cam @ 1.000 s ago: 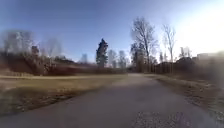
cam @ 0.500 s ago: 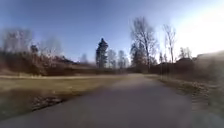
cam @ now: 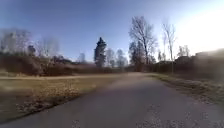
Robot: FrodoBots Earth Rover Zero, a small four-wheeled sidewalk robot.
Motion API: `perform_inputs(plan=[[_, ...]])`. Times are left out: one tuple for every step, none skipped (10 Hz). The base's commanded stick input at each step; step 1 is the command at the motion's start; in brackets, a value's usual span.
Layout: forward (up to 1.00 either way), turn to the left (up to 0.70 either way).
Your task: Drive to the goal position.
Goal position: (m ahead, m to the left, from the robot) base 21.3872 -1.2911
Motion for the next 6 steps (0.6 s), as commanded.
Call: perform_inputs(plan=[[0.70,0.00],[0.70,0.00],[0.70,0.00],[0.70,0.00],[0.70,0.00],[0.70,0.00]])
